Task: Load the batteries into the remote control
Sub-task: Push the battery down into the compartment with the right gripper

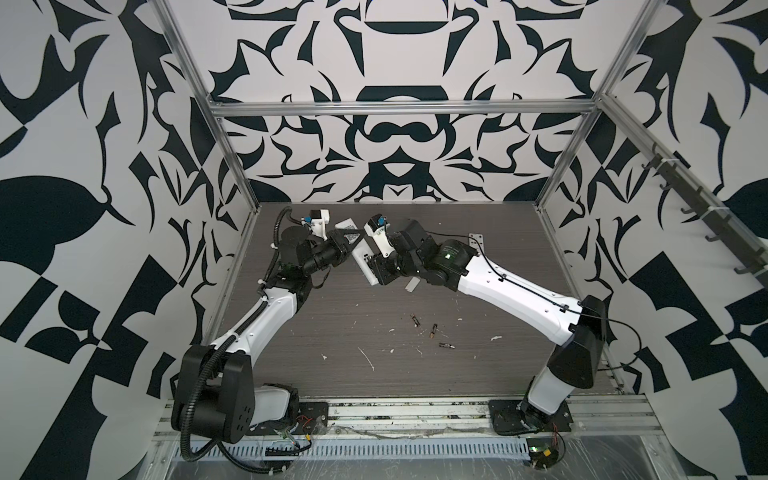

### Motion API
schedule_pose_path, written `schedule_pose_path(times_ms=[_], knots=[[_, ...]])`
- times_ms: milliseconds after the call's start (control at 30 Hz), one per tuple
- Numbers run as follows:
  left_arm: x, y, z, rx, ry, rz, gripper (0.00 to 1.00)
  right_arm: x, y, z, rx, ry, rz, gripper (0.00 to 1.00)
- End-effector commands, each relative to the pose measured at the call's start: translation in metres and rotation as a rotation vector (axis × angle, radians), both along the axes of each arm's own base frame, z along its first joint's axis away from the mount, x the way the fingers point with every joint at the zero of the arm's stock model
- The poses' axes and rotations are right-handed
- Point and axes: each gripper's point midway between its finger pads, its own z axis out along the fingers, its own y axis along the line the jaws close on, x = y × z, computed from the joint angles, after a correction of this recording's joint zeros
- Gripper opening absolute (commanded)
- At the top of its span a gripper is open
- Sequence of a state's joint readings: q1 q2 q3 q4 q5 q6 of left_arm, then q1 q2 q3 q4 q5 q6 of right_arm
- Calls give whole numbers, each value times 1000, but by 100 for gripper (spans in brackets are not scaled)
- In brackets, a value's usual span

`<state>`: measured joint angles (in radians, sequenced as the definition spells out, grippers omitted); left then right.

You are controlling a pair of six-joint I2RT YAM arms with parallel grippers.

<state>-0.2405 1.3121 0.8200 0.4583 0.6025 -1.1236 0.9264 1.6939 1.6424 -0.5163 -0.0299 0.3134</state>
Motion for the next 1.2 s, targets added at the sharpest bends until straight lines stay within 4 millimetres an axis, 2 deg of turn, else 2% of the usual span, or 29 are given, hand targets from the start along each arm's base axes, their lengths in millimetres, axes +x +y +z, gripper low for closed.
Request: schedule_pose_path(times_ms=[0,400,567,800,1000,1167], knots=[[-7,-6,40,-59,-95,-42,0,1,10,31,127,-54,13,0],[-3,-7,39,-63,-90,-42,0,-3,9,36,177,-87,33,0],[-2,-8,42,-69,-95,-46,0,-2,10,32,177,-91,33,0],[-3,-8,42,-74,-100,-48,0,2,9,37,209,-106,26,0],[-2,-8,46,-92,-118,-46,0,-4,12,45,261,-96,52,0],[-1,-9,50,-105,-132,-49,0,-6,11,39,240,-74,54,0]])
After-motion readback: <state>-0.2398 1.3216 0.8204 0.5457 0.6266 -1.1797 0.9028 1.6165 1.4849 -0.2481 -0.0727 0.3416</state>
